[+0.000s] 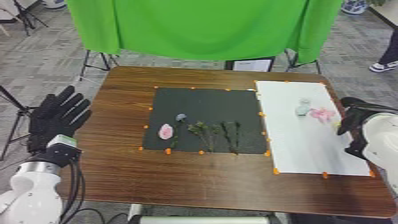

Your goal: Arrange flowers

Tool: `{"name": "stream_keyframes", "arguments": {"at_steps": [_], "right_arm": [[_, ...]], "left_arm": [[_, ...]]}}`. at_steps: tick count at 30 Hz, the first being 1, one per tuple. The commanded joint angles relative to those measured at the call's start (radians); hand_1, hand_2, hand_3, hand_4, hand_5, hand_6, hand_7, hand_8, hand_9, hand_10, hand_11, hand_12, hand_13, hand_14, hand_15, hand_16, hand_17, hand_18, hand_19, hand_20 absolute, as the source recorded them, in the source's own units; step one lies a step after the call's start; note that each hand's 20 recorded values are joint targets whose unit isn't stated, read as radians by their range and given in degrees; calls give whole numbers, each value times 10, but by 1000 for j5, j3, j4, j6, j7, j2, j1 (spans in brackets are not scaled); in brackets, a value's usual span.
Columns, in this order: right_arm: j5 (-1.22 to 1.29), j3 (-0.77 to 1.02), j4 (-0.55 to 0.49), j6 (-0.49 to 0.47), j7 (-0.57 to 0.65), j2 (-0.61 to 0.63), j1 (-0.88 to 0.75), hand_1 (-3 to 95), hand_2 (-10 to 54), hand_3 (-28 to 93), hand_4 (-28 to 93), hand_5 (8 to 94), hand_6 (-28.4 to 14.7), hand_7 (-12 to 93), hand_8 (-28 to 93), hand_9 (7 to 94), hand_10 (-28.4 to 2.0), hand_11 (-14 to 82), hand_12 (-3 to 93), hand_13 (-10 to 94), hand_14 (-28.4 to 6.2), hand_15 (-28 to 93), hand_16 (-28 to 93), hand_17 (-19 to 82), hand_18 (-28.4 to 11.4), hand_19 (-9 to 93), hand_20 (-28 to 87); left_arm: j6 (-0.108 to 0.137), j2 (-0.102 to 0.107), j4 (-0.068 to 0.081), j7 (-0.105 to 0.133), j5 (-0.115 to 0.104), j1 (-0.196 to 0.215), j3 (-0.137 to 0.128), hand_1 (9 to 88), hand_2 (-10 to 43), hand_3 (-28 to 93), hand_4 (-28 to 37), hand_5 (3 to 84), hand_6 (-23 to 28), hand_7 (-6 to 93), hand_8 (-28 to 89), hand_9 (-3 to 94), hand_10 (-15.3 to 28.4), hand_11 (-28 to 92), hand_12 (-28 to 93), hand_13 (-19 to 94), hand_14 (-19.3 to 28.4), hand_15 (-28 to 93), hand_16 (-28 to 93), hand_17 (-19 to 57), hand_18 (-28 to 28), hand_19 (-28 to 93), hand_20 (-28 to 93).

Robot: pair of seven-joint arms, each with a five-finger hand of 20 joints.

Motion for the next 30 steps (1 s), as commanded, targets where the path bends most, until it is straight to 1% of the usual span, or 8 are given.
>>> {"name": "stream_keyframes", "arguments": {"at_steps": [1,8,12,19,21,25,29,30], "right_arm": [[34,-31,59,-68,-69,-5,34,499,-59,766,-282,392,-61,127,-123,368,-110,134,62,626,-121,585,233,335,-219,814,343],[24,-97,111,-67,-57,-11,81,484,-30,765,-283,378,-52,160,-137,370,-103,150,54,620,-119,571,202,330,-213,806,338],[-3,-104,101,-41,-66,-14,67,509,-17,738,-283,468,-34,170,-143,494,-94,140,80,636,-104,453,248,336,-213,804,346],[5,-98,99,-37,-72,-18,50,561,-44,694,-283,595,-1,202,-93,639,-94,136,129,688,-80,394,355,348,-207,799,372],[-15,-106,99,-40,-88,-21,50,570,-51,677,-283,619,-8,243,-53,665,-98,140,169,685,-81,409,366,350,-207,799,378],[-70,-116,80,50,-121,-14,21,600,-53,644,-282,660,1,328,-23,772,-76,73,315,698,-77,447,376,358,-202,802,389],[-72,-91,35,17,-145,-14,-2,603,-62,650,-283,695,6,384,21,829,-74,90,372,720,-76,471,383,374,-200,815,399],[-88,-97,13,63,-153,0,-19,602,-65,653,-283,698,5,388,31,833,-74,88,377,721,-75,472,383,377,-200,816,401]], "left_arm": [[9,5,2,-4,3,-3,9,283,131,705,-283,404,102,115,-64,322,164,197,139,210,164,333,-52,-79,152,332,98],[15,5,-2,7,-4,9,7,285,133,704,-283,407,102,115,-65,327,162,202,138,213,164,337,-52,-79,152,335,99],[16,1,-7,8,0,15,3,284,132,707,-283,408,102,117,-65,328,162,204,137,214,164,338,-54,-79,152,336,99],[14,-1,-6,8,-5,21,1,284,133,707,-283,408,102,118,-67,328,163,206,136,215,163,340,-55,-79,152,337,99],[21,-5,-10,12,-7,31,-8,284,133,707,-283,409,102,118,-67,328,163,206,135,215,163,340,-55,-79,152,337,98],[19,-6,-10,12,-9,34,-10,284,133,707,-283,409,103,118,-67,329,163,206,135,215,163,341,-55,-79,153,337,98],[11,-9,-10,10,-8,30,-7,284,134,708,-283,409,103,118,-67,329,163,206,135,215,164,342,-55,-79,152,338,98],[9,-11,-11,4,-4,30,-9,284,134,708,-283,409,103,118,-67,329,164,206,135,215,163,342,-55,-79,152,338,98]]}}
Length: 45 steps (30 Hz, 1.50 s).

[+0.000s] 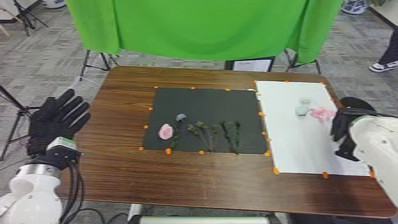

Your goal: Arrange flowers

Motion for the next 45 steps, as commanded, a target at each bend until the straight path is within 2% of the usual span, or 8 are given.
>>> {"name": "stream_keyframes", "arguments": {"at_steps": [1,8,11,17,21,24,32,45], "right_arm": [[-89,4,-95,76,-67,9,-84,601,-67,655,-283,700,5,387,33,835,-74,86,378,723,-75,471,383,378,-201,817,402],[-171,-114,-252,122,-181,-19,13,593,-74,673,-283,709,2,383,41,842,-73,83,378,730,-70,463,392,381,-202,820,405],[-202,-219,-288,149,-245,-64,96,592,-75,676,-283,711,2,380,42,843,-73,81,378,731,-70,459,397,381,-202,820,406],[-215,-418,-217,138,-361,-258,264,591,-76,674,-283,711,2,375,38,838,-72,75,376,722,-68,450,405,377,-199,816,406],[-239,-501,-212,114,-414,-334,325,591,-75,672,-283,709,4,374,33,834,-72,72,374,722,-68,445,408,375,-198,814,407],[-276,-549,-197,114,-449,-371,356,591,-74,669,-283,706,5,374,29,830,-70,69,370,721,-67,443,409,375,-197,814,409],[-302,-599,-107,111,-437,-411,360,591,-69,662,-283,700,8,375,14,817,-69,60,360,717,-66,441,412,375,-197,816,413],[-341,-654,-18,191,-403,-432,376,581,-65,660,-283,694,11,366,-15,791,-71,59,333,707,-69,443,402,376,-197,818,419]], "left_arm": [[-2,-13,-9,0,-1,12,-6,284,134,708,-283,409,102,119,-67,329,164,206,135,215,163,342,-55,-79,152,338,98],[16,-28,-22,11,-12,62,-39,284,133,707,-283,409,103,118,-67,329,164,205,135,215,164,343,-55,-79,152,337,97],[14,-36,-18,4,-22,51,-30,283,133,707,-283,409,102,117,-67,330,163,204,135,215,164,342,-55,-78,152,336,97],[0,-33,-8,-6,-13,24,-5,283,133,707,-283,409,102,116,-66,330,164,203,136,216,164,341,-55,-78,152,335,97],[-30,-35,4,-51,5,-14,32,282,133,707,-283,408,102,116,-66,329,164,203,136,216,163,341,-55,-78,152,335,97],[-25,-42,5,-58,12,-26,49,282,133,707,-283,408,102,116,-66,329,164,201,136,216,163,340,-55,-78,152,335,97],[-26,-45,8,-81,23,-50,61,282,131,707,-283,405,101,115,-65,327,164,199,137,213,165,336,-52,-78,152,331,96],[-23,-46,12,-73,19,-54,59,281,129,707,-283,405,101,114,-65,326,164,198,138,212,163,333,-51,-77,152,330,97]]}}
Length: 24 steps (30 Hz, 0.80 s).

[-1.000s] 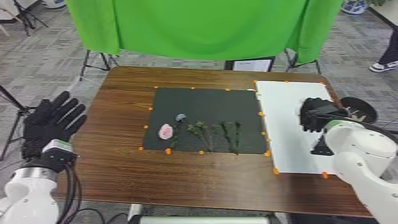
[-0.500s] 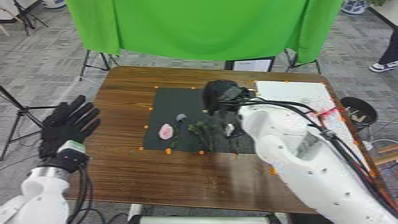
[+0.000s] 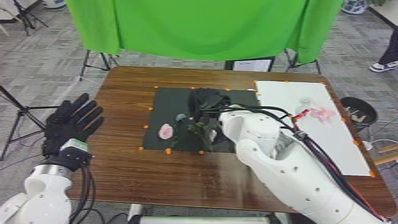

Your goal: Arrange flowers

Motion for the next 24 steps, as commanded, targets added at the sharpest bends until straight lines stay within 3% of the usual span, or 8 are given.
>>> {"name": "stream_keyframes", "arguments": {"at_steps": [1,3,11,16,24], "right_arm": [[-38,-21,19,34,21,-9,-2,581,-65,659,-283,691,12,362,-19,789,-71,60,331,708,-69,444,400,376,-196,818,419],[-41,-20,23,21,21,-9,-3,581,-67,660,-283,686,13,354,-25,787,-71,58,328,707,-68,445,400,376,-196,818,419],[-44,-10,17,-37,35,-8,-17,578,-85,675,-283,667,13,338,-43,702,-82,109,237,680,-66,425,418,362,-197,803,417],[-42,-6,16,-61,46,-12,-17,572,-94,683,-283,652,8,337,-47,656,-110,155,175,666,-67,430,415,354,-199,798,416],[-20,27,-31,-89,53,-14,-25,549,-95,699,-283,627,-2,324,-48,591,-127,141,156,640,-76,449,396,347,-201,796,411]], "left_arm": [[-10,-6,4,-3,3,-7,3,281,129,708,-283,405,101,114,-65,326,164,198,138,212,163,333,-51,-77,152,330,97],[8,-6,2,-1,4,-14,10,282,129,706,-283,405,101,114,-65,324,164,197,138,212,163,333,-51,-77,152,330,97],[4,-4,1,3,2,-4,-2,287,128,705,-283,394,100,112,-63,308,161,192,141,211,164,333,-51,-77,152,329,98],[2,-4,1,2,1,-3,-5,287,128,706,-283,400,101,117,-64,317,162,196,140,211,164,336,-50,-77,152,329,98],[5,-4,0,5,0,2,-7,286,127,707,-283,402,101,116,-65,318,162,196,139,211,164,335,-52,-76,152,330,98]]}}
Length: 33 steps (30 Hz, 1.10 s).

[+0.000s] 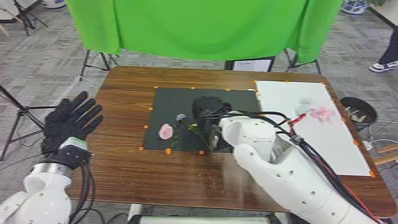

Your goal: Arrange flowers

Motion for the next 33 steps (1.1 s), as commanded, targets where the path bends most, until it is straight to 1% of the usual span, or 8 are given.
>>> {"name": "stream_keyframes", "arguments": {"at_steps": [1,8,11,13,15,25,29,33], "right_arm": [[14,28,-54,-33,15,-3,-2,538,-95,709,-283,624,-2,314,-47,585,-129,139,155,637,-79,454,392,346,-202,796,410],[28,79,-94,-52,13,-6,-23,505,-95,738,-283,611,-4,273,-60,560,-142,126,152,626,-91,476,364,342,-204,797,406],[34,128,-117,-23,29,23,-29,480,-95,757,-283,590,-4,258,-138,548,-145,119,153,621,-101,490,336,340,-207,796,403],[69,179,-115,-26,86,37,-21,467,-95,766,-283,567,-7,245,-149,540,-144,116,153,618,-110,508,295,338,-208,795,401],[136,240,-110,-27,161,46,-11,462,-95,767,-283,558,-9,237,-147,534,-145,113,154,613,-115,521,259,333,-209,793,398],[213,398,-31,13,379,225,-37,438,-95,748,-277,523,-27,181,-125,505,-140,99,144,578,-136,472,224,320,-220,785,389],[240,431,21,-41,418,228,-45,444,-95,747,-276,513,-22,165,-127,508,-130,94,134,584,-136,460,217,322,-222,784,383],[292,431,60,-140,445,229,-20,448,-95,749,-279,481,-28,153,-125,478,-130,88,126,578,-138,453,215,320,-224,786,380]], "left_arm": [[1,-5,-2,0,2,13,-8,286,126,707,-283,402,101,116,-65,318,162,196,139,211,164,335,-52,-76,152,330,98],[-3,-9,0,1,4,16,-11,296,110,710,-282,400,100,116,-65,318,163,197,139,211,164,334,-51,-76,151,329,98],[-6,-8,-2,7,1,16,-9,299,105,710,-282,401,101,115,-65,318,163,197,139,212,164,333,-51,-76,152,329,98],[-6,-3,0,8,5,14,-8,299,104,710,-282,401,101,115,-65,317,163,197,139,211,164,334,-51,-76,151,329,98],[0,11,-4,28,-10,24,-8,300,104,709,-282,401,100,115,-65,318,163,196,139,211,164,334,-50,-76,152,329,98],[-18,13,-11,32,2,38,-25,288,117,709,-283,402,99,117,-65,321,162,197,139,213,163,333,-50,-76,152,328,98],[-14,10,-15,41,-7,60,-38,286,119,710,-283,402,99,117,-65,321,163,197,139,213,163,333,-50,-76,152,328,98],[-65,15,-5,65,-43,68,-41,285,117,713,-283,403,100,116,-66,321,162,197,139,214,163,331,-50,-76,152,328,98]]}}
